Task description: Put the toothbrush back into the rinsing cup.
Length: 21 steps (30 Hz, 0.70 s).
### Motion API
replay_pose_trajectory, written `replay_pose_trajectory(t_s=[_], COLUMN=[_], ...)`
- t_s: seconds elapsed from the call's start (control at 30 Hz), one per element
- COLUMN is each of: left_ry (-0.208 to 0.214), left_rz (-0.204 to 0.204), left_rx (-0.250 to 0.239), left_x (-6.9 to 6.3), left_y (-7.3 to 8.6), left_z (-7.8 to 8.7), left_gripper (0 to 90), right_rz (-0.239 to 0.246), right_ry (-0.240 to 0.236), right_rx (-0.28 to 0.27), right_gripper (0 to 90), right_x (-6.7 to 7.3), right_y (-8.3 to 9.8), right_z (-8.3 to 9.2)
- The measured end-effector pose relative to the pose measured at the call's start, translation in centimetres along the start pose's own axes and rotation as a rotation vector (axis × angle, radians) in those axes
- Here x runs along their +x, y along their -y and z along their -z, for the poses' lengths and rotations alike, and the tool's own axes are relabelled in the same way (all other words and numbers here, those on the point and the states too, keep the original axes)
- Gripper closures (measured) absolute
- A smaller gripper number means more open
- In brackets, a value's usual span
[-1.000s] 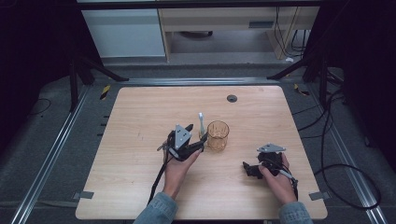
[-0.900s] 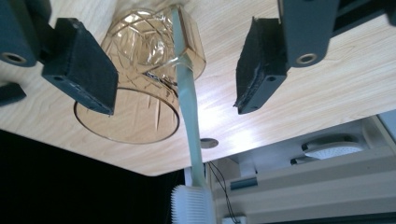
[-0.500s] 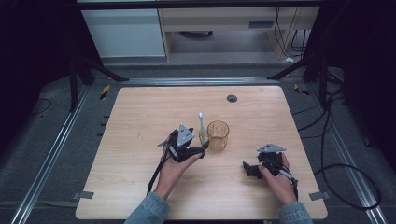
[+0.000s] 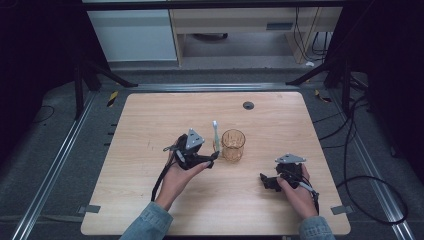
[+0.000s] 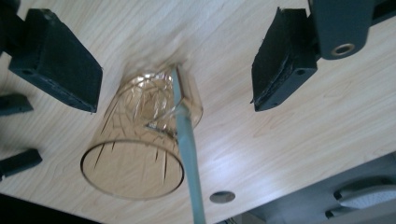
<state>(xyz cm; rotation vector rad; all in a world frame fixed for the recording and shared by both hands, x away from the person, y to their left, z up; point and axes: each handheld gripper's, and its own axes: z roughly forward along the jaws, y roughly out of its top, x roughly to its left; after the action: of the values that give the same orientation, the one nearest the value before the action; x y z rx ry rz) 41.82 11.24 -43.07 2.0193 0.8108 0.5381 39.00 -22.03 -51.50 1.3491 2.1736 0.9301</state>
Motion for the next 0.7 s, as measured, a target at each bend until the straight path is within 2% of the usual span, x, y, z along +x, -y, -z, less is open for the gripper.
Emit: replay_pose_trajectory(t_s=[0.1, 0.13, 0.23, 0.33, 0.43, 0.53, 0.7], left_ry=[-0.013, -0.015, -0.023, -0.036, -0.053, -0.068, -0.108], left_rz=[-0.054, -0.058, -0.036, -0.042, -0.029, -0.002, 0.039], left_rx=[0.041, 0.062, 0.070, 0.111, 0.141, 0.158, 0.224], left_x=[0.1, 0.2, 0.6, 1.4, 2.2, 3.4, 6.1], left_y=[0.9, 1.1, 1.4, 1.4, 1.6, 2.1, 3.6], left_z=[0.5, 0.6, 1.1, 1.6, 2.1, 2.3, 2.6], left_gripper=[15.0, 14.9, 14.7, 13.8, 12.6, 11.7, 10.6], right_rz=[0.000, -0.001, 0.000, 0.000, 0.000, 0.000, -0.001], right_ry=[0.000, 0.000, 0.000, 0.000, 0.000, 0.000, 0.000], right_rx=[0.000, 0.000, 0.000, 0.000, 0.000, 0.000, 0.000], right_gripper=[0.4, 0.4, 0.4, 0.4, 0.4, 0.4, 0.4], right_x=[0.0, 0.0, 0.0, 0.0, 0.0, 0.0, 0.0], right_y=[0.0, 0.0, 0.0, 0.0, 0.0, 0.0, 0.0], right_z=[0.0, 0.0, 0.0, 0.0, 0.0, 0.0, 0.0])
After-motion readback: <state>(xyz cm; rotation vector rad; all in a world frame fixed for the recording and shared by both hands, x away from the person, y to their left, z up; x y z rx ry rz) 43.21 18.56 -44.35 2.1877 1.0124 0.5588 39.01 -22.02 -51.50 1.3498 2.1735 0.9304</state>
